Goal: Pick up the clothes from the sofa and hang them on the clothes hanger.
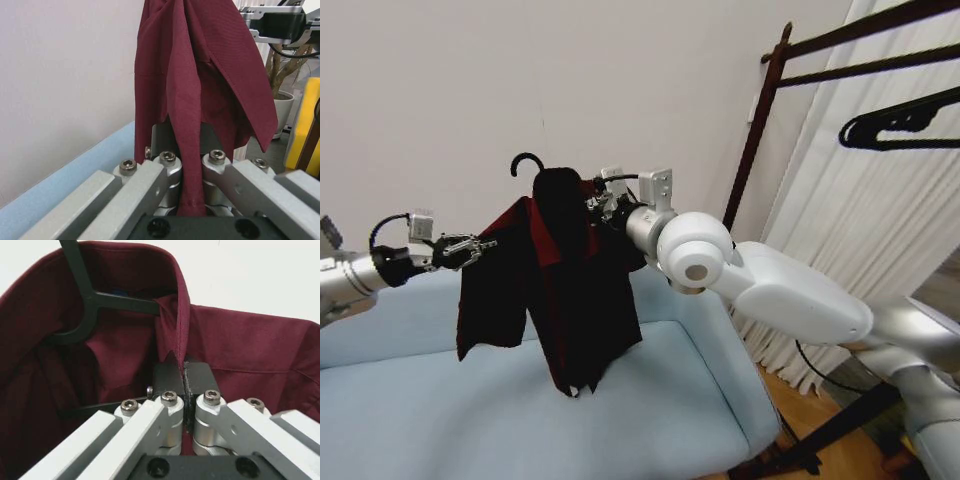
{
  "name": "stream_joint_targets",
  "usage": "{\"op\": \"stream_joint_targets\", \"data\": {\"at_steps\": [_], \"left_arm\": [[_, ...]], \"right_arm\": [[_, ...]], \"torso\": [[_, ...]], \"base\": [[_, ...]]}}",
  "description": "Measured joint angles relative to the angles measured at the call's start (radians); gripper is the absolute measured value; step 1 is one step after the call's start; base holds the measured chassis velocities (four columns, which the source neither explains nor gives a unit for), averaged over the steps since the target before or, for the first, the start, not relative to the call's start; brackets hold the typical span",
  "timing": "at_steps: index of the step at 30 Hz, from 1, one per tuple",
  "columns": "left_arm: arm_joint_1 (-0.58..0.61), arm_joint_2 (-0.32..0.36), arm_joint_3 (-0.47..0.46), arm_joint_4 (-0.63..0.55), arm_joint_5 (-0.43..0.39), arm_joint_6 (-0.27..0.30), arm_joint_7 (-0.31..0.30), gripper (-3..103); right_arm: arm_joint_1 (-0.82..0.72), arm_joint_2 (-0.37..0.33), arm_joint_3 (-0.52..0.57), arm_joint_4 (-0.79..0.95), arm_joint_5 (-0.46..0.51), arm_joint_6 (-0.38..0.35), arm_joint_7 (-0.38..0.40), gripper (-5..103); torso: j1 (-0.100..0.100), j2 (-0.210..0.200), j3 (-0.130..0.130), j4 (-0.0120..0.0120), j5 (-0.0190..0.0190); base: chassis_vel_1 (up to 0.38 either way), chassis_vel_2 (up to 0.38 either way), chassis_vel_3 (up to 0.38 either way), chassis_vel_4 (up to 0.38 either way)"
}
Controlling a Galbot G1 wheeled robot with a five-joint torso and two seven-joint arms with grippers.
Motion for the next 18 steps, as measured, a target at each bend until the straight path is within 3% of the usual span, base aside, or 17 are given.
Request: {"op": "stream_joint_targets", "data": {"at_steps": [3, 5, 8, 12, 14, 15, 16, 17, 18], "left_arm": [[0.0, 0.0, 0.0, 0.003, -0.001, 0.0, 0.0, 2], [-0.001, 0.0, -0.004, 0.011, -0.002, 0.0, 0.011, 2], [-0.004, 0.0, -0.013, 0.033, -0.004, -0.001, 0.048, 2], [-0.006, 0.001, -0.017, 0.055, -0.004, -0.001, 0.085, 2], [-0.014, 0.006, -0.017, 0.091, 0.007, -0.007, 0.153, 2], [-0.014, 0.006, -0.017, 0.091, 0.007, -0.007, 0.153, 2], [-0.016, 0.009, -0.018, 0.108, 0.018, -0.012, 0.186, 2], [-0.016, 0.01, -0.018, 0.117, 0.023, -0.014, 0.201, 2], [-0.016, 0.013, -0.018, 0.135, 0.036, -0.018, 0.235, 2]], "right_arm": [[0.008, 0.004, 0.007, 0.0, 0.003, -0.005, 0.003, -1], [0.017, 0.002, 0.024, 0.0, 0.013, -0.009, -0.001, 4], [0.04, -0.016, 0.047, -0.001, 0.033, -0.01, -0.014, 20], [0.071, -0.047, 0.07, -0.002, 0.086, -0.011, -0.051, 31], [0.099, -0.096, 0.101, -0.021, 0.143, -0.02, -0.169, 42], [0.099, -0.096, 0.101, -0.021, 0.143, -0.02, -0.169, 42], [0.107, -0.127, 0.122, -0.045, 0.153, -0.039, -0.267, 47], [0.11, -0.141, 0.13, -0.058, 0.154, -0.05, -0.318, 47], [0.124, -0.183, 0.148, -0.1, 0.15, -0.091, -0.477, 54]], "torso": [[0.0, 0.0, 0.0, 0.0001, -0.0001], [0.0, 0.0, 0.0, 0.0001, -0.0001], [0.0, 0.0, 0.0, 0.0, 0.0], [0.0, 0.0, 0.0, 0.0, -0.0001], [0.0, 0.0, 0.0, 0.0, -0.0002], [0.0, 0.0, 0.0, 0.0, -0.0002], [0.0, 0.0, 0.0, 0.0001, -0.0001], [0.0, 0.0, 0.0, 0.0001, -0.0001], [0.0, 0.0, 0.0, -0.0002, 0.0]], "base": [[0.0, 0.0, 0.0, 0.0], [0.0, 0.0, 0.0, 0.0], [0.0, 0.0, 0.0, 0.0], [0.0, 0.0, 0.0, 0.0], [0.0, 0.0, 0.0, 0.0], [0.0, 0.0, 0.0, 0.0], [0.0, 0.0, 0.0, 0.0], [0.0, 0.0, 0.0, 0.0], [0.0, 0.0, 0.0, 0.0]]}}
